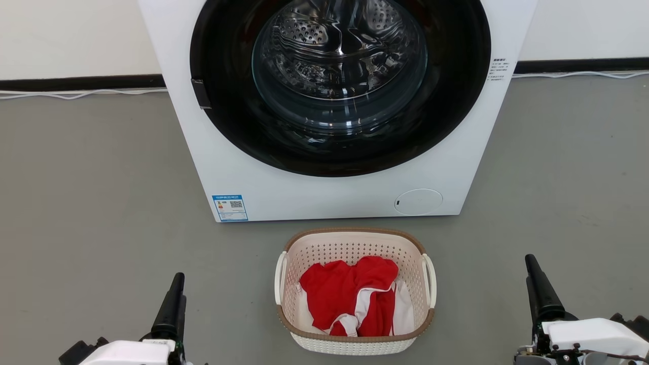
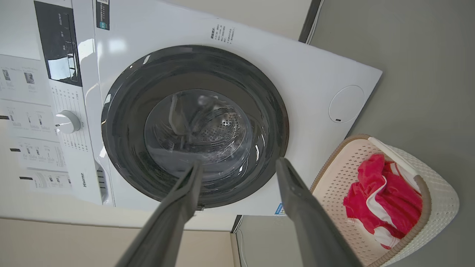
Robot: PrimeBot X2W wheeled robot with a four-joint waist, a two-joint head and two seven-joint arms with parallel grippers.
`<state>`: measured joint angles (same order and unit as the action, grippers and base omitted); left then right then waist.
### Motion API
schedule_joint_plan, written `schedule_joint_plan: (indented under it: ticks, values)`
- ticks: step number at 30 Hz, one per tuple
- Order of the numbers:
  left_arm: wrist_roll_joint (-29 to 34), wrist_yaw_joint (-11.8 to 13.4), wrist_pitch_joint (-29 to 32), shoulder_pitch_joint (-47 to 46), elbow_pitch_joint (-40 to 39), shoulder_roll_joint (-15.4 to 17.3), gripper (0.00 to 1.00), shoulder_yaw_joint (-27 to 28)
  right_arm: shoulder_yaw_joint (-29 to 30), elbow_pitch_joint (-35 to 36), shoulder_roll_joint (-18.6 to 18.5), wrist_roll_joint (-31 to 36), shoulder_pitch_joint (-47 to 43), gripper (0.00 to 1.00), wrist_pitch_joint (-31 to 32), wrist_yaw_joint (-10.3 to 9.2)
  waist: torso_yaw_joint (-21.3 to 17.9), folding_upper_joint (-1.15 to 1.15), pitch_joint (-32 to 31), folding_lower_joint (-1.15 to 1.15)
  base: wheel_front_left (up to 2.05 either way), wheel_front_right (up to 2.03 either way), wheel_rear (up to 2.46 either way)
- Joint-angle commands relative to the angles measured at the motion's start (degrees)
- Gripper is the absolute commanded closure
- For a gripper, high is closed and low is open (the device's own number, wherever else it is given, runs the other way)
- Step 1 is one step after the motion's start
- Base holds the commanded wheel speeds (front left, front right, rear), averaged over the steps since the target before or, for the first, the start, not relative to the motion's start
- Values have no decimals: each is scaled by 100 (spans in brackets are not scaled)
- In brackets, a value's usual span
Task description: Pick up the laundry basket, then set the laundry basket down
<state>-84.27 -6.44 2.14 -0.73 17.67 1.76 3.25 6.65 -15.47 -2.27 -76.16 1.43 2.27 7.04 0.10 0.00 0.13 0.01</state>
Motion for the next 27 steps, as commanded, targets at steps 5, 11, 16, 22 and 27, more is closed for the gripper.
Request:
schedule_joint_plan:
  ticks: [5,11,16,22,27]
  values:
    - [630,101,-146,-138,-244,46,0,-41,-90,244,-45,730,114,0,-159,13,-1,0,0,-1,0,0,0]
    - [1032,155,-230,-112,-274,50,0,-79,-126,286,-49,1235,108,0,-243,15,-6,0,-3,-1,0,0,0]
    - [1445,209,-314,-108,-273,53,0,-125,-138,326,-52,1714,101,0,-327,17,-5,0,-6,-1,0,0,0]
    - [1859,258,-415,-104,-274,57,0,-175,-170,365,-55,2232,103,0,-428,19,-8,0,-12,-1,0,0,0]
    - [2165,274,-499,-108,-251,61,0,-195,-209,374,-66,2643,110,0,-512,20,-8,0,-18,-1,0,0,0]
